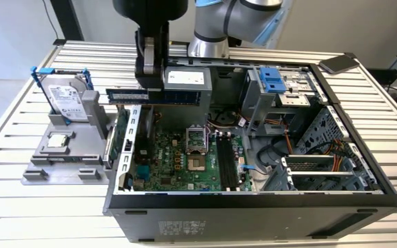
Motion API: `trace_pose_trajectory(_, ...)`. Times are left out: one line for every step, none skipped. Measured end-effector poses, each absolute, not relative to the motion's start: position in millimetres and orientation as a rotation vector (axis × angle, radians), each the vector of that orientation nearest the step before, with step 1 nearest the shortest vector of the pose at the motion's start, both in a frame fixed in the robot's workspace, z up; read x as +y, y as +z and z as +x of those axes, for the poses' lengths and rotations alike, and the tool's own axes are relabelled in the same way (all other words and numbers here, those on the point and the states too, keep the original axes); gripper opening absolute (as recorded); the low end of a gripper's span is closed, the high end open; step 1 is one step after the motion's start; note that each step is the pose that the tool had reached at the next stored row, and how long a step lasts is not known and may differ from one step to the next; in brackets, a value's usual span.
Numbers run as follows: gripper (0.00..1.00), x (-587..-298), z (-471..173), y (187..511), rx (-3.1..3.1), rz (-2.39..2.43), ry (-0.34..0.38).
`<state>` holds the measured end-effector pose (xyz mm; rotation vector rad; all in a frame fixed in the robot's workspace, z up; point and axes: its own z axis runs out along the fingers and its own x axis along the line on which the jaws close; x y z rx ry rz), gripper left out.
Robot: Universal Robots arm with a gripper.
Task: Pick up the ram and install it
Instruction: 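Pick up the ram and move it above insertion slot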
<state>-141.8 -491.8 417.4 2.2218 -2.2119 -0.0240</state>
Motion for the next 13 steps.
trace_pose_trajectory(0.00,-492,-140,417,-2.212,2.222,-0.024)
trace_pose_trajectory(0.00,-492,-138,417,-2.212,2.222,-0.024)
trace_pose_trajectory(0.00,-492,-137,417,-2.212,2.222,-0.024)
trace_pose_trajectory(0.00,-492,-136,417,-2.212,2.222,-0.024)
trace_pose_trajectory(0.00,-492,-134,417,-2.212,2.222,-0.024)
trace_pose_trajectory(0.00,-492,-133,417,-2.212,2.222,-0.024)
trace_pose_trajectory(0.00,-492,-131,417,-2.212,2.222,-0.024)
trace_pose_trajectory(0.00,-492,-130,417,-2.212,2.222,-0.024)
trace_pose_trajectory(0.00,-492,-128,417,-2.212,2.222,-0.024)
trace_pose_trajectory(0.00,-492,-125,417,-2.212,2.222,-0.024)
trace_pose_trajectory(0.00,-492,-123,417,-2.212,2.222,-0.025)
trace_pose_trajectory(0.00,-492,-120,417,-2.211,2.221,-0.025)
trace_pose_trajectory(0.00,-492,-117,417,-2.211,2.221,-0.025)
